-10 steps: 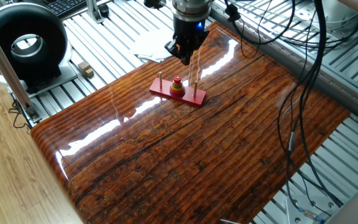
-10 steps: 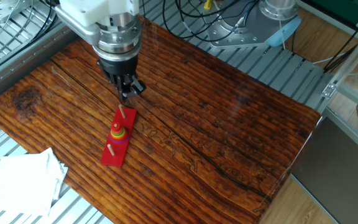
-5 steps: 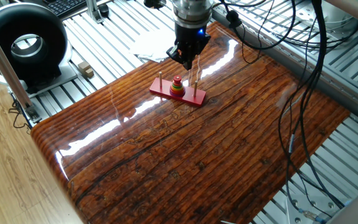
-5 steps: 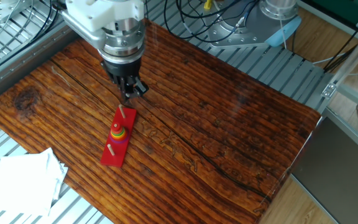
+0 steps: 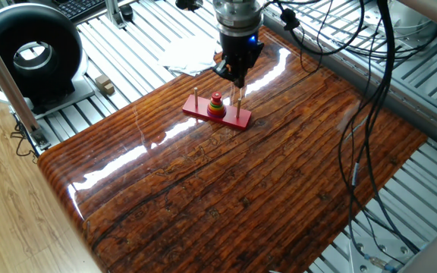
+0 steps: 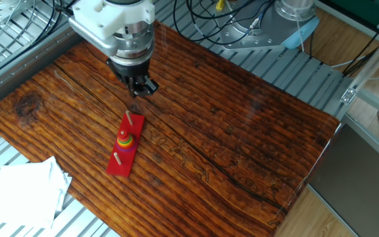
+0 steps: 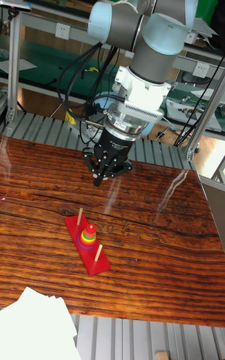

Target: Take out one Hanoi block and throw it aside

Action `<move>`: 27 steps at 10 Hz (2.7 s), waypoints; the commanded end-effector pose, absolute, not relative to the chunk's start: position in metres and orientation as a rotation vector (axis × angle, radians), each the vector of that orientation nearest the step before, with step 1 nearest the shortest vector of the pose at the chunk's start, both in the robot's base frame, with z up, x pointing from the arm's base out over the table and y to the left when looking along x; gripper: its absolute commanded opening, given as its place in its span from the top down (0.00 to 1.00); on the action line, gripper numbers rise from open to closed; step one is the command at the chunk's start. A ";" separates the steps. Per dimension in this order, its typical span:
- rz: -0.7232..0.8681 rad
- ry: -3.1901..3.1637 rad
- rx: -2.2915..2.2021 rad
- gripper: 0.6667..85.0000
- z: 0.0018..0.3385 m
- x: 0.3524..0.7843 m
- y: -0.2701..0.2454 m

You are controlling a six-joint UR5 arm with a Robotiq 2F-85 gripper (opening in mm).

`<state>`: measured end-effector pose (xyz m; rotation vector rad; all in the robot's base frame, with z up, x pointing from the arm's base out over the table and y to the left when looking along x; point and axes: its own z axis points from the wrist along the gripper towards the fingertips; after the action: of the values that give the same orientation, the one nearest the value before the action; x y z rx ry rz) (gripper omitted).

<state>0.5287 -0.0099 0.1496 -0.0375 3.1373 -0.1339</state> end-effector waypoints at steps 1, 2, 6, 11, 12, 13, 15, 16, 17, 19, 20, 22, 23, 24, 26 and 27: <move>-0.018 3.120 -0.054 0.98 0.138 0.549 0.001; -0.037 3.071 -0.098 0.86 0.128 0.577 -0.004; 0.023 2.968 -0.271 0.42 0.100 0.637 0.010; 0.036 2.997 -0.383 0.00 0.111 0.621 0.007; 0.014 3.004 -0.385 0.00 0.112 0.619 0.003; -0.010 2.999 -0.381 0.03 0.113 0.620 -0.001; -0.016 3.028 -0.373 0.06 0.106 0.615 -0.002; -0.035 3.040 -0.361 0.07 0.094 0.612 -0.005; -0.043 3.028 -0.349 0.08 0.079 0.612 -0.006; -0.052 3.029 -0.328 0.14 0.075 0.611 -0.009; -0.033 3.043 -0.312 0.17 0.075 0.608 -0.006; -0.014 3.074 -0.272 0.25 0.075 0.600 -0.003; -0.011 3.075 -0.269 0.25 0.074 0.599 -0.002; -0.009 3.075 -0.269 0.26 0.073 0.600 -0.001; -0.019 3.088 -0.256 0.28 0.068 0.599 -0.002; -0.026 3.087 -0.251 0.29 0.065 0.600 -0.003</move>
<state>0.6000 -0.0041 0.0696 -0.2780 3.0792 -0.0355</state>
